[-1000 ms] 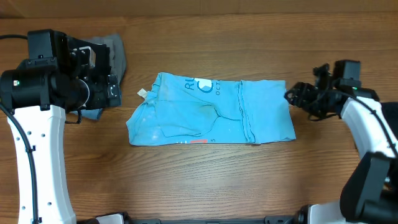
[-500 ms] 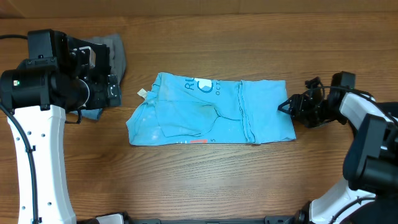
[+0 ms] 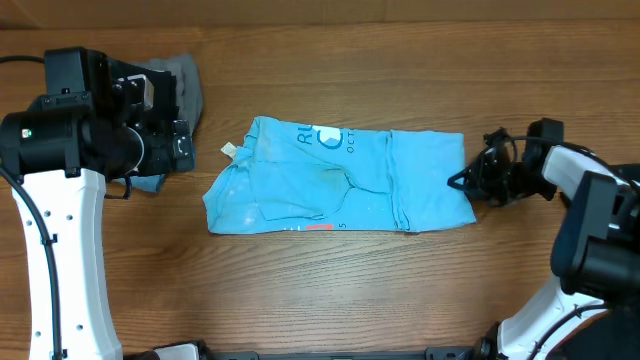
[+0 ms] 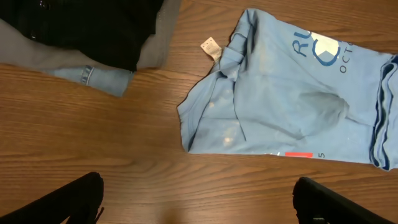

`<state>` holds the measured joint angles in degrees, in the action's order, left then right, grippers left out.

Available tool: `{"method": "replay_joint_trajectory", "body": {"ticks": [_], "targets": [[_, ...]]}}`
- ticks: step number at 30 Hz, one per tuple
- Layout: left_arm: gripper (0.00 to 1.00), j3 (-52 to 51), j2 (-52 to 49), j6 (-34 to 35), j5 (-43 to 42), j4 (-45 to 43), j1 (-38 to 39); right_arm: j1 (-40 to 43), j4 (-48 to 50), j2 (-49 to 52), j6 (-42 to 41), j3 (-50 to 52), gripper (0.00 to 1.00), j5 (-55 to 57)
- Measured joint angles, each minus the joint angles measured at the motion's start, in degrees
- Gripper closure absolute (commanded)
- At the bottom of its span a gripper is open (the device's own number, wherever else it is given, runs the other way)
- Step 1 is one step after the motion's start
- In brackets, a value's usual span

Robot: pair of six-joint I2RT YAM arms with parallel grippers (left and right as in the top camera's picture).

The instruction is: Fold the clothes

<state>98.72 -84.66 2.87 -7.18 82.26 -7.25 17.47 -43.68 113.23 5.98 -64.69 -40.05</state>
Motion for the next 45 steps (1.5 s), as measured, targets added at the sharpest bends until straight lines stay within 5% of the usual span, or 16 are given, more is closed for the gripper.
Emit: {"method": "replay_joint_trajectory", "body": {"ticks": [14,30,45], "targets": [[0.0,0.0,0.0,0.0,0.0,0.0,0.0,2.29,-15.02,-7.56,-4.35,-11.45,0.96,13.42],[0.0,0.0,0.0,0.0,0.0,0.0,0.0,-28.55,-13.27,-7.58,-15.56,-11.5,0.95,28.35],[0.0,0.0,0.0,0.0,0.0,0.0,0.0,-35.91,-5.75,-7.58,-23.1,-11.5,0.9,30.53]]}}
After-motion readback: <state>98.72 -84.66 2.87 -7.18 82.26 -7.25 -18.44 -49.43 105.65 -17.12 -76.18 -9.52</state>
